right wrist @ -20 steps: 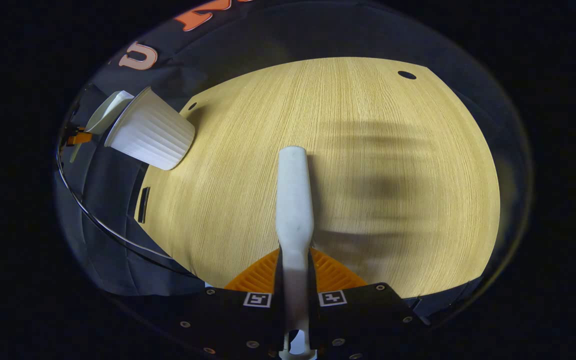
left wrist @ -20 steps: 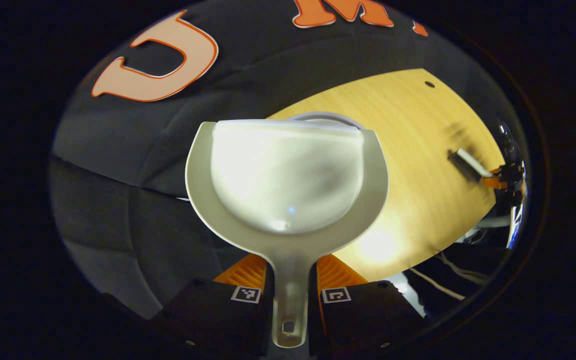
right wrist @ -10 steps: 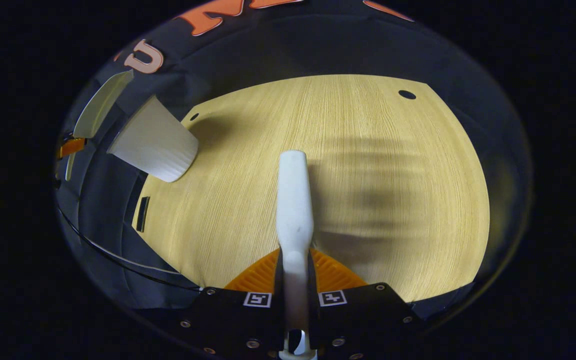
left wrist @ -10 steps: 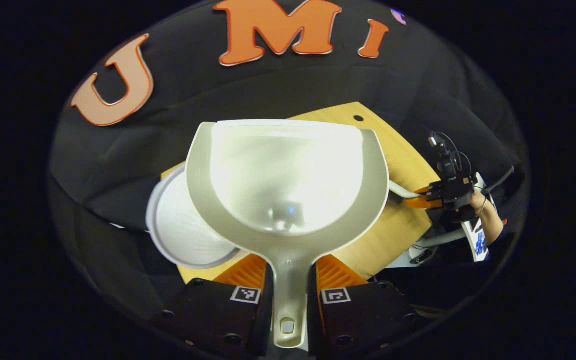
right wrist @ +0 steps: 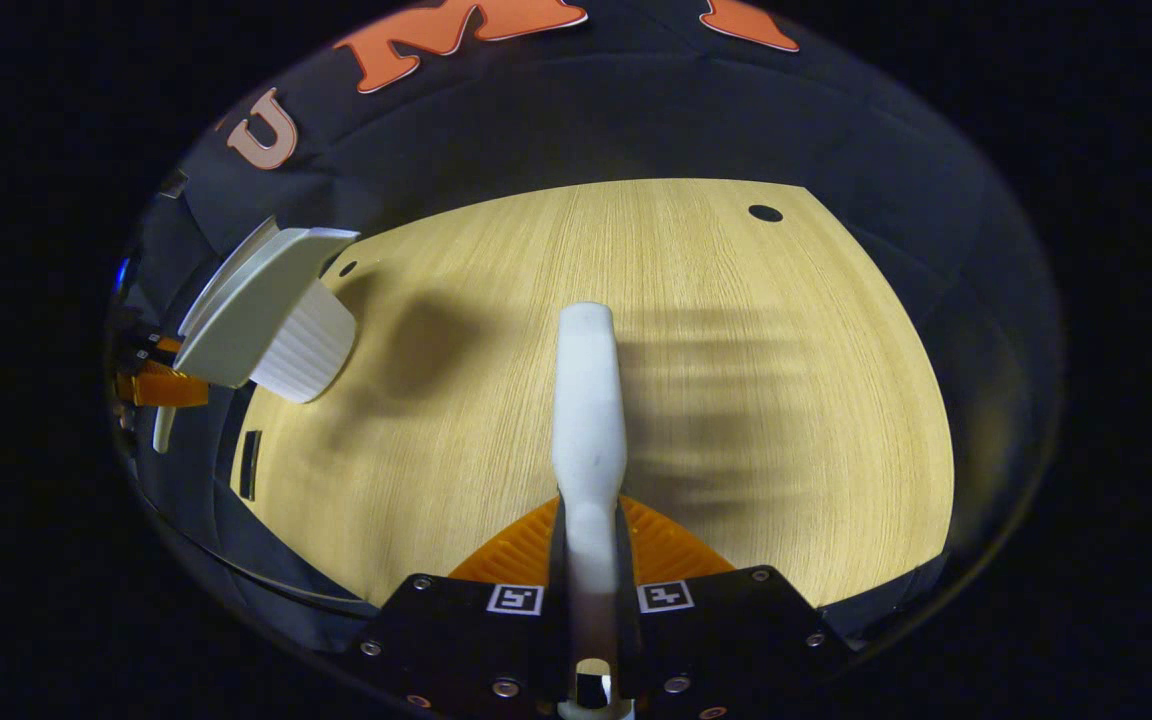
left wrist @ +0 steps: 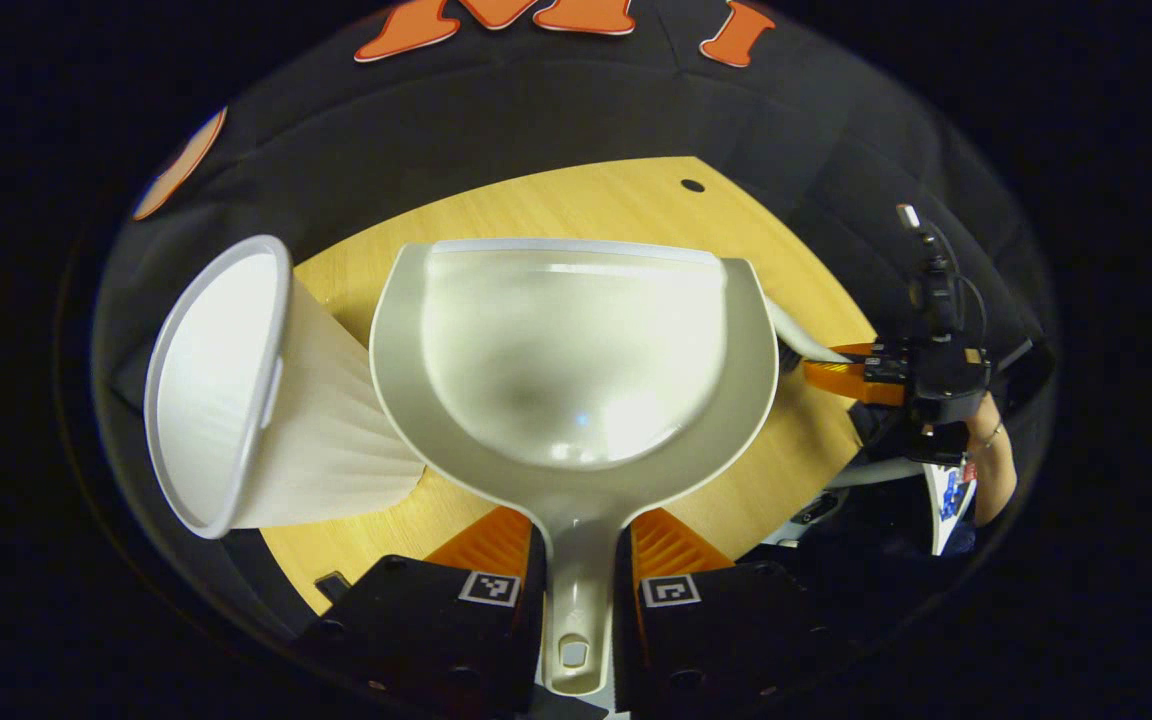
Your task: Pick up the small broom and dustpan from the desktop, sweep the trash into the dustpan with the broom, and then empty the trash into the garbage bin.
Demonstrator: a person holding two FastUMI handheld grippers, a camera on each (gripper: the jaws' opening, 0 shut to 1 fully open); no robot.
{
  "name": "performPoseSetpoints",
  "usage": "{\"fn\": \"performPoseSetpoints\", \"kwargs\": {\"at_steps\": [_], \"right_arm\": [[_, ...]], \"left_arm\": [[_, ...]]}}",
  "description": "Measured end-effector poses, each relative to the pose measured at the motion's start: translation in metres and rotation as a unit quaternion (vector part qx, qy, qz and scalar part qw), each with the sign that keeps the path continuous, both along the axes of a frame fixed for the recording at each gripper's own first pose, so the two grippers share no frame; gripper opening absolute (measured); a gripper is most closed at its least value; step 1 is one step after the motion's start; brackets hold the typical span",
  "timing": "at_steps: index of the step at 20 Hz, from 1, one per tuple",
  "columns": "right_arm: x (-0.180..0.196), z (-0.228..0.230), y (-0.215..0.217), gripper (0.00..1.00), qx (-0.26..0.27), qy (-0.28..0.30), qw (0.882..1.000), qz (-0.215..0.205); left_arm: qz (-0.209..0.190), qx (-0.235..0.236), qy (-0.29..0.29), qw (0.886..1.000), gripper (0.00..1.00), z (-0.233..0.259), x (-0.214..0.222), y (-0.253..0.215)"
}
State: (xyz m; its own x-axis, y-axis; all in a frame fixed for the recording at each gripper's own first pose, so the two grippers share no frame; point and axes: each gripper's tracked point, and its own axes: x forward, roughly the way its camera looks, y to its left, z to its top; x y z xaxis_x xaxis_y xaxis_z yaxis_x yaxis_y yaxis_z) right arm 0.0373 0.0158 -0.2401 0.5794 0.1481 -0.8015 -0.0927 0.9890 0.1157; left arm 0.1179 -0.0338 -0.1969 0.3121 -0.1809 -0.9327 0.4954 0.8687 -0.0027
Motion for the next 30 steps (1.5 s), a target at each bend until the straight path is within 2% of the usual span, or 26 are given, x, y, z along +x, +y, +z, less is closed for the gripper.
{"fn": "performPoseSetpoints", "kwargs": {"at_steps": [3, 5, 7, 10, 12, 18, 20, 21, 22, 25, 26, 27, 28, 29, 30], "right_arm": [[0.009, -0.012, -0.003, 0.19, -0.025, -0.015, 0.999, -0.013], [0.009, -0.012, -0.005, 0.19, -0.043, -0.023, 0.999, -0.012], [0.008, -0.009, -0.006, 0.19, -0.049, -0.027, 0.998, -0.006], [0.009, -0.01, -0.006, 0.2, -0.065, -0.026, 0.998, 0.008], [0.008, -0.011, -0.008, 0.19, -0.067, -0.012, 0.998, 0.011], [0.001, -0.011, -0.012, 0.19, -0.086, 0.001, 0.996, 0.02], [-0.002, -0.012, -0.013, 0.2, -0.084, 0.01, 0.996, 0.021], [-0.005, -0.012, -0.012, 0.21, -0.079, 0.018, 0.997, 0.021], [-0.008, -0.014, -0.012, 0.21, -0.071, 0.025, 0.997, 0.02], [-0.011, -0.017, -0.008, 0.25, -0.055, 0.03, 0.998, 0.02], [-0.011, -0.017, -0.011, 0.34, -0.055, 0.029, 0.998, 0.021], [-0.011, -0.017, -0.011, 0.28, -0.054, 0.03, 0.998, 0.021], [-0.01, -0.017, -0.01, 0.29, -0.05, 0.03, 0.998, 0.02], [-0.009, -0.017, -0.011, 0.34, -0.049, 0.029, 0.998, 0.015], [-0.01, -0.015, -0.013, 0.46, -0.048, 0.028, 0.998, 0.012]], "left_arm": [[0.01, 0.013, 0.003, 1.0, 0.3, -0.043, -0.003, -0.003], [-0.005, -0.013, -0.002, 1.0, 0.3, -0.057, 0.001, -0.016], [-0.011, -0.03, 0.019, 0.999, 0.3, -0.076, -0.003, -0.028], [-0.025, -0.004, 0.028, 0.999, 0.3, -0.1, -0.007, -0.023], [-0.029, 0.019, 0.034, 0.999, 0.3, -0.108, -0.007, -0.014], [-0.018, 0.031, 0.04, 0.999, 0.3, -0.125, -0.003, -0.012], [-0.015, 0.023, 0.04, 0.999, 0.3, -0.128, -0.003, -0.009], [-0.014, 0.024, 0.04, 0.999, 0.34, -0.128, -0.001, -0.007], [-0.014, 0.026, 0.041, 0.999, 0.31, -0.129, 0.0, -0.004], [-0.017, 0.031, 0.034, 0.999, 0.34, -0.127, 0.001, -0.005], [-0.018, 0.032, 0.031, 0.999, 0.35, -0.127, 0.001, -0.006], [-0.017, 0.034, 0.032, 0.999, 0.36, -0.128, 0.001, -0.005], [-0.018, 0.033, 0.034, 0.999, 0.36, -0.128, -0.001, -0.006], [-0.018, 0.03, 0.035, 0.999, 0.39, -0.128, -0.002, -0.006], [-0.019, 0.025, 0.036, 0.999, 0.43, -0.128, -0.003, -0.008]]}}
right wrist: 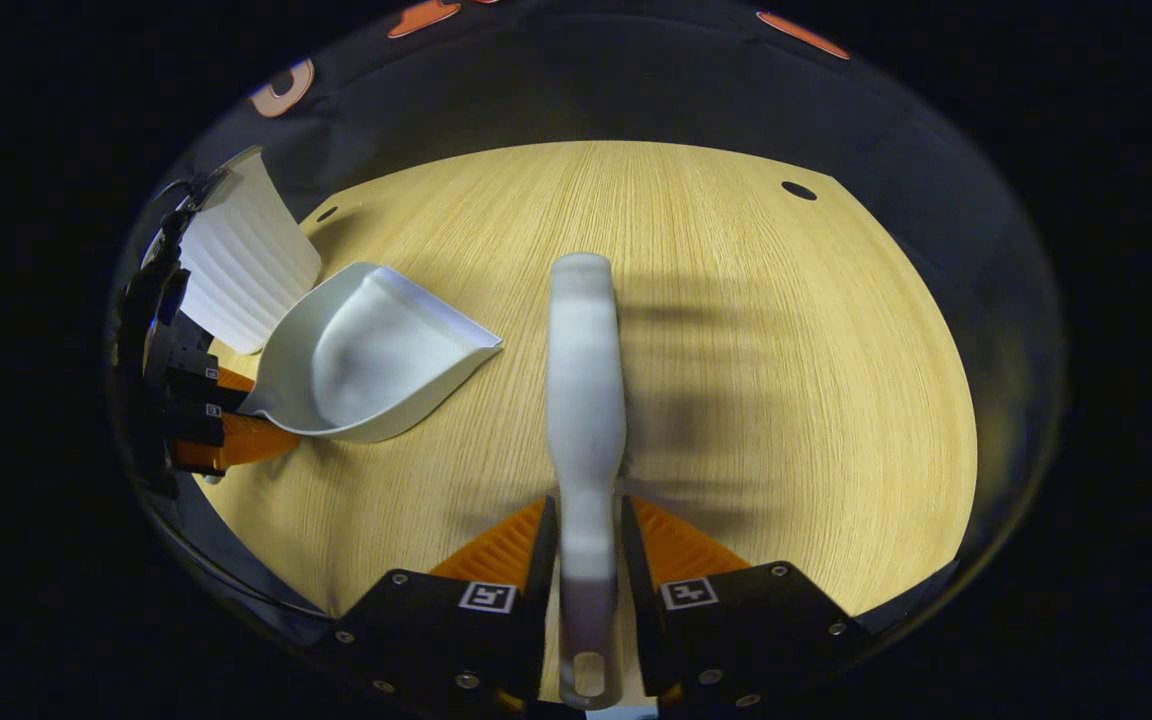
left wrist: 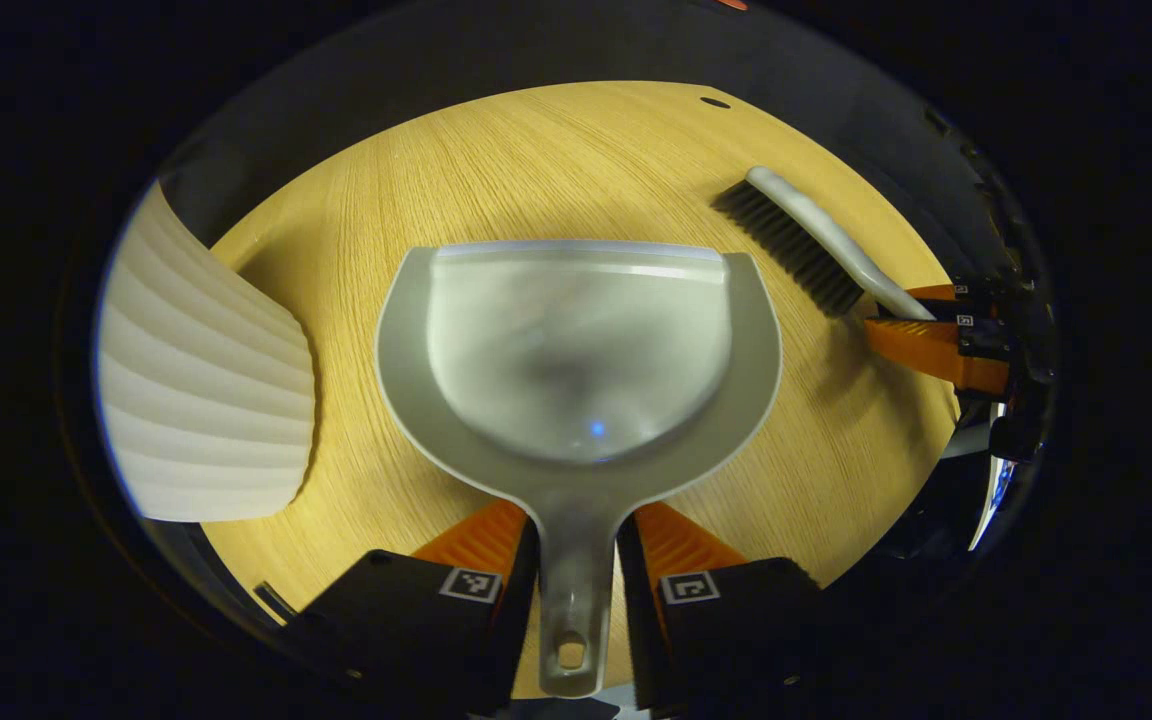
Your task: Pick up the small broom and dustpan from the desktop, sweep the trash into the dustpan with the broom, and then empty the trash into the garbage bin.
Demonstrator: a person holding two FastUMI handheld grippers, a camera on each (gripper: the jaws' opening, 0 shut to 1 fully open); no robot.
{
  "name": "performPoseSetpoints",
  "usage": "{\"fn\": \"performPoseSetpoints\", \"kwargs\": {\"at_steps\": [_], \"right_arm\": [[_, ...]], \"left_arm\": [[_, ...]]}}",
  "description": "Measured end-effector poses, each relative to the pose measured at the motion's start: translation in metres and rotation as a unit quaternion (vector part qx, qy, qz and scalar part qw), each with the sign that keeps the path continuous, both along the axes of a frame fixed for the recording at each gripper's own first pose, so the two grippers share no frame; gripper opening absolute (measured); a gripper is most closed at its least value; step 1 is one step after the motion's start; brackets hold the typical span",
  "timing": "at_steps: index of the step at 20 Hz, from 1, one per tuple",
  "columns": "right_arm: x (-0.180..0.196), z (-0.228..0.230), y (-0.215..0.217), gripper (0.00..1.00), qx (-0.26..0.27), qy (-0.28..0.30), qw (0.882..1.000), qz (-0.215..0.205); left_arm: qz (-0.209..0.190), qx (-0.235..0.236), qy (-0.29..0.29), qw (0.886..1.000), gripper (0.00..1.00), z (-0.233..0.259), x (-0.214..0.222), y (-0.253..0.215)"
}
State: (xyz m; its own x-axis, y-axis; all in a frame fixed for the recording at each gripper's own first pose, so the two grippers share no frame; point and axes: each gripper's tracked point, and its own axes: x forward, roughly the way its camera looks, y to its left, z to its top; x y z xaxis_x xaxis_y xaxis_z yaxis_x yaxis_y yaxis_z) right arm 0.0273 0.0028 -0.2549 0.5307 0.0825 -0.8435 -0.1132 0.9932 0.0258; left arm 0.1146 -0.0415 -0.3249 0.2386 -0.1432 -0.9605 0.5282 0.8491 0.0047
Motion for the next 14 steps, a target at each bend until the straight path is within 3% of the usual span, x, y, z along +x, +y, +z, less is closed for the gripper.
{"fn": "performPoseSetpoints", "kwargs": {"at_steps": [1, 2, 3, 4, 5, 6, 11, 14], "right_arm": [[0.0, 0.001, -0.002, 0.51, 0.0, -0.002, 1.0, -0.003], [0.0, 0.004, -0.004, 0.66, 0.001, -0.004, 1.0, -0.006], [0.0, 0.005, -0.005, 0.65, 0.001, -0.008, 1.0, -0.008], [0.002, 0.007, -0.004, 0.81, 0.001, -0.014, 1.0, -0.012], [0.004, 0.008, -0.003, 0.92, 0.003, -0.021, 1.0, -0.016], [0.006, 0.011, -0.002, 0.96, 0.006, -0.03, 0.999, -0.023], [0.008, 0.062, -0.002, 0.97, 0.025, -0.099, 0.994, -0.045], [0.011, 0.118, -0.002, 0.96, 0.037, -0.159, 0.985, -0.046]], "left_arm": [[0.001, -0.002, 0.0, 1.0, 0.53, 0.0, -0.001, -0.001], [0.006, -0.008, -0.001, 1.0, 0.69, 0.0, 0.0, -0.002], [0.014, -0.013, -0.006, 1.0, 0.84, 0.0, -0.001, -0.002], [0.023, -0.017, -0.01, 1.0, 1.0, 0.002, 0.0, -0.005], [0.031, -0.019, -0.011, 0.999, 1.0, 0.004, -0.001, -0.006], [0.038, -0.016, -0.016, 0.999, 1.0, 0.006, -0.002, -0.005], [0.068, -0.013, -0.119, 0.99, 1.0, 0.033, 0.035, -0.003], [0.08, -0.041, -0.177, 0.98, 0.99, 0.07, 0.066, -0.015]]}}
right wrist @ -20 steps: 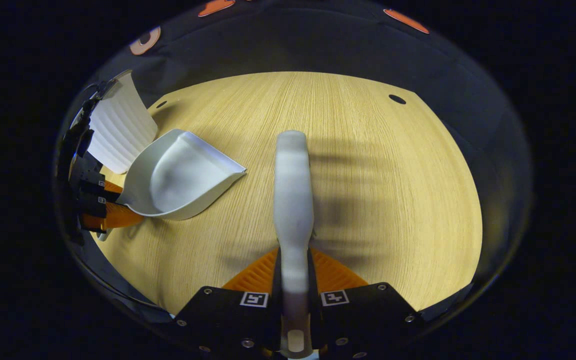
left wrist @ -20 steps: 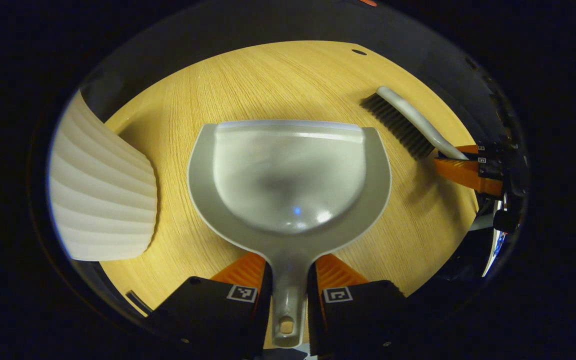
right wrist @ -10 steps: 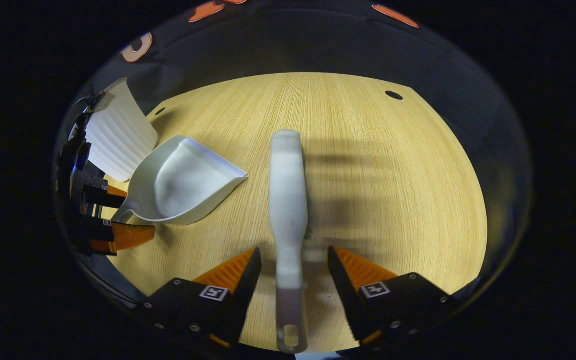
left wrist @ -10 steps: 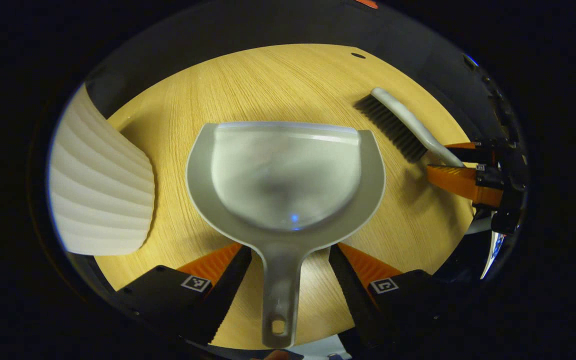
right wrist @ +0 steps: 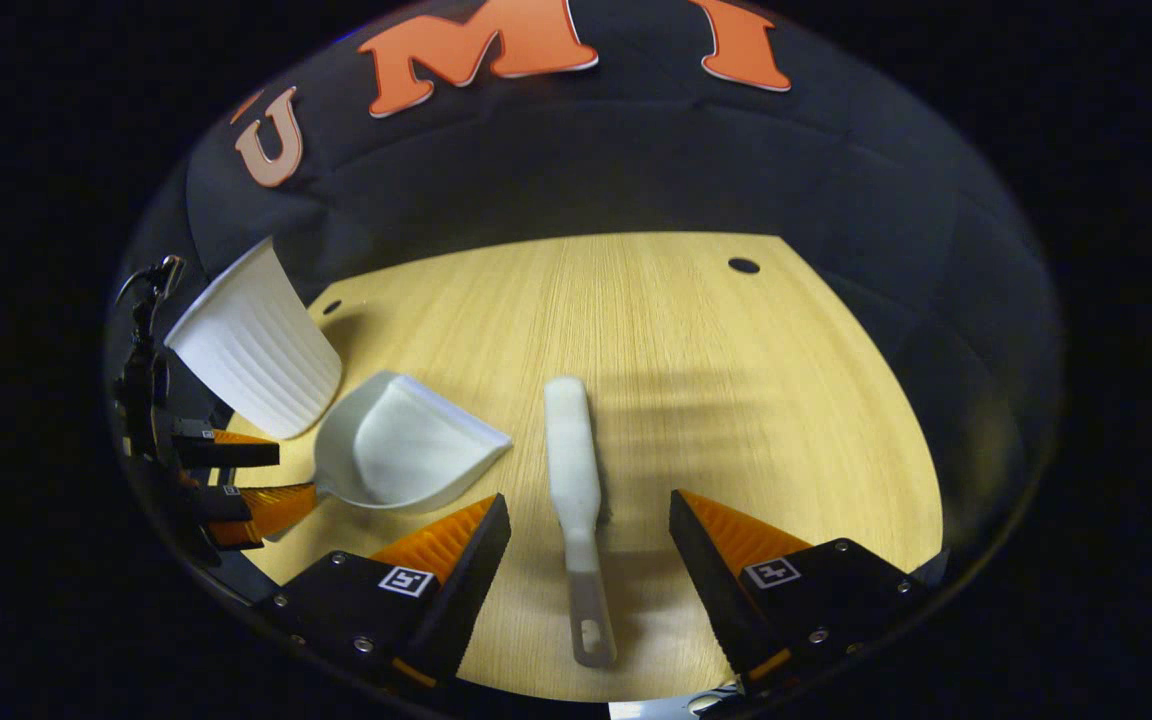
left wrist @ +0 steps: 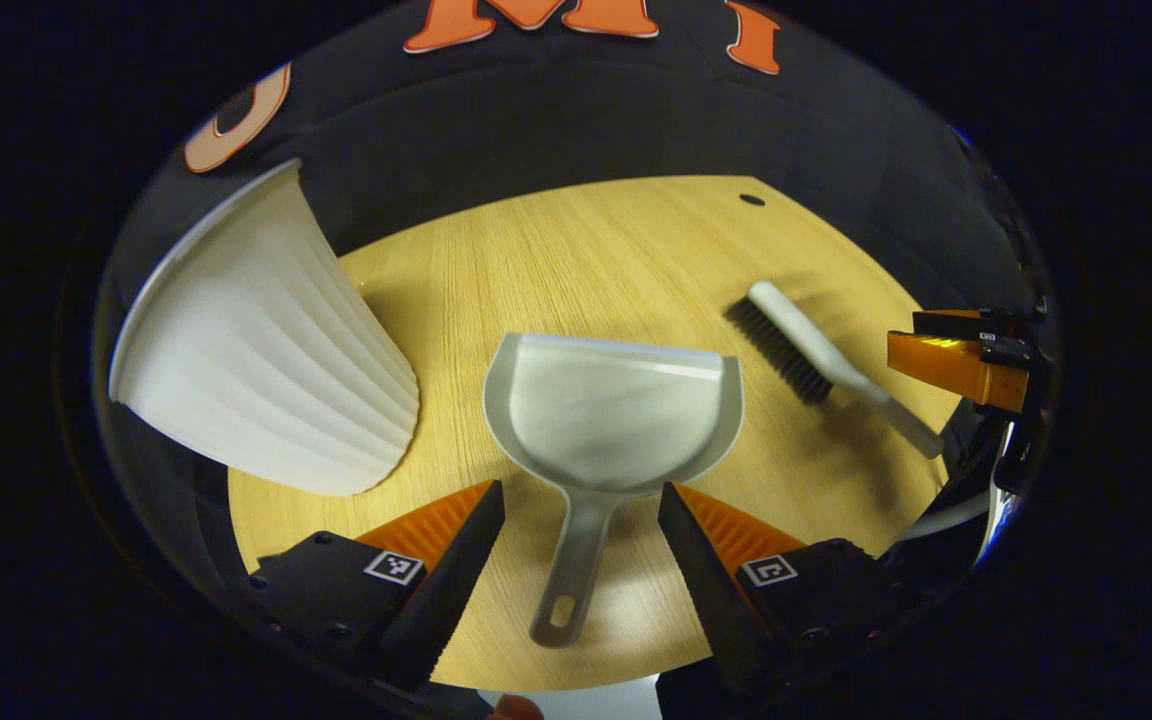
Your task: Pick up the small broom and dustpan from the desktop, sweep the trash into the dustpan with the broom, and then empty the trash into the garbage bin.
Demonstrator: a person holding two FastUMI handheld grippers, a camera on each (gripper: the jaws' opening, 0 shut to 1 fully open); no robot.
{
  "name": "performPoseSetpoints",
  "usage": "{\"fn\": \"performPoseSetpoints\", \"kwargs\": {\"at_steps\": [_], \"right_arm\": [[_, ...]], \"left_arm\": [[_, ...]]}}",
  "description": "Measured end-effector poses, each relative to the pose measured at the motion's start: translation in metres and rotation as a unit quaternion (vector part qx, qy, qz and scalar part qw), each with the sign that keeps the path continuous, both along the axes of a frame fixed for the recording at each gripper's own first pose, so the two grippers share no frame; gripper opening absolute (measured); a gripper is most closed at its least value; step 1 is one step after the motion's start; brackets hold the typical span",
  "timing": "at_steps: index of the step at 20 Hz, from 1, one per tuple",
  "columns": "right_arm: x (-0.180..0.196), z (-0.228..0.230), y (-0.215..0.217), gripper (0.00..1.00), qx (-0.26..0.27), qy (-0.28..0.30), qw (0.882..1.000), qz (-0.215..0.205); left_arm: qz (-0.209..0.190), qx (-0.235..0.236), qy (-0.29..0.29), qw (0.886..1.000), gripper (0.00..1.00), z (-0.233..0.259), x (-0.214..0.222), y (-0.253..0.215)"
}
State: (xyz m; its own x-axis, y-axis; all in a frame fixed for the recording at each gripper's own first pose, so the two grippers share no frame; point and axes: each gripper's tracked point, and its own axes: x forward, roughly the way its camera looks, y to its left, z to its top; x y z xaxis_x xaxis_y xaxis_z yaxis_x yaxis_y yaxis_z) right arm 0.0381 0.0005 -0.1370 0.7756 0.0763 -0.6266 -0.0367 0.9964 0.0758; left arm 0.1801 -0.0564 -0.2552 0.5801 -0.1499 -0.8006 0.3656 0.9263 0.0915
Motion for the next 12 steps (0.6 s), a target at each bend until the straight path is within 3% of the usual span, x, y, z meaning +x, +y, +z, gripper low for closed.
{"fn": "performPoseSetpoints", "kwargs": {"at_steps": [3, 5, 9, 12], "right_arm": [[0.005, 0.072, 0.0, 0.97, 0.002, -0.082, 0.997, 0.001], [0.003, 0.118, 0.003, 0.97, 0.005, -0.139, 0.99, 0.004], [-0.014, 0.195, 0.007, 0.96, -0.004, -0.241, 0.971, 0.004], [-0.038, 0.237, -0.002, 0.96, -0.031, -0.311, 0.95, -0.004]], "left_arm": [[0.007, -0.041, -0.089, 0.995, 0.99, 0.053, 0.026, -0.018], [0.015, -0.074, -0.165, 0.983, 0.99, 0.101, 0.045, -0.035], [0.045, -0.134, -0.307, 0.941, 0.98, 0.159, 0.066, -0.043], [0.07, -0.168, -0.407, 0.895, 0.97, 0.19, 0.079, -0.043]]}}
